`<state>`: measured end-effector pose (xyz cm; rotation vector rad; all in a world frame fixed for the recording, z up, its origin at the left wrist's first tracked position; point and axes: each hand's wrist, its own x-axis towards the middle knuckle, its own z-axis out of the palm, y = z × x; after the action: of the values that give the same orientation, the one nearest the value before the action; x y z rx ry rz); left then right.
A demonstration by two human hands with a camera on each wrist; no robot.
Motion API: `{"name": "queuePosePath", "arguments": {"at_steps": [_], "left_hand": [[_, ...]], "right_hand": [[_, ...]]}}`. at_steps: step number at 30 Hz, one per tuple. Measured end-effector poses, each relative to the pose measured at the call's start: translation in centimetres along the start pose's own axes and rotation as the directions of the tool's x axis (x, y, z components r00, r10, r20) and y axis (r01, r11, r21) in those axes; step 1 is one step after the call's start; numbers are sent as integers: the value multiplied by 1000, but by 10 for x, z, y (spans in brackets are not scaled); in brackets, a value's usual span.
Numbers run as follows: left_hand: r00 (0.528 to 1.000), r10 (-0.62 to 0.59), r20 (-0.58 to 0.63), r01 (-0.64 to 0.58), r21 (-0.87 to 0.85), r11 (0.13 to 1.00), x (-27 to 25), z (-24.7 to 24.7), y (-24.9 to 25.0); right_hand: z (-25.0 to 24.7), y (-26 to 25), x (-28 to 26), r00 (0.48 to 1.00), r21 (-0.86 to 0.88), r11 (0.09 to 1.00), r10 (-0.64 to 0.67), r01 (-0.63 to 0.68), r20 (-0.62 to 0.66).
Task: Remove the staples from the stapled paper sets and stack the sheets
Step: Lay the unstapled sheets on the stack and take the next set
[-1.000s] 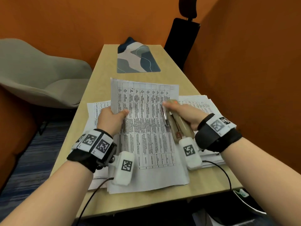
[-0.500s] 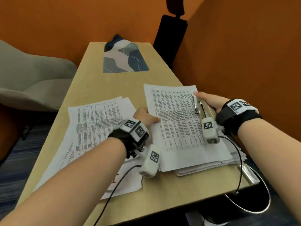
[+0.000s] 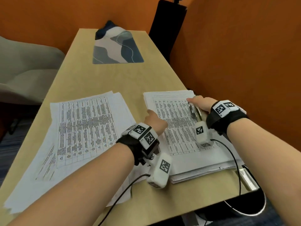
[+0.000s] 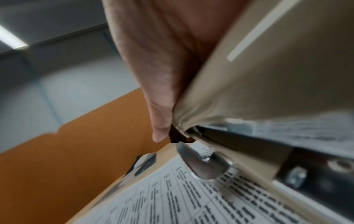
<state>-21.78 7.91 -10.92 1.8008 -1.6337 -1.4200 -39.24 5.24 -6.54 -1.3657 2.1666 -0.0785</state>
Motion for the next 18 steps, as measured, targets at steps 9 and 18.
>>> {"name": "queuePosePath", "arguments": {"at_steps": [9,18], "left_hand": [[982,39,-187,-66,-142,988,1,-87,-22],[908,-109,-405,262,345,901,-2,-182,-99]], "right_hand": [[27,-50,-15,980,-450,871,-192,197,58],[66,-130,-49,895,-520,741,-430,424,118]]}}
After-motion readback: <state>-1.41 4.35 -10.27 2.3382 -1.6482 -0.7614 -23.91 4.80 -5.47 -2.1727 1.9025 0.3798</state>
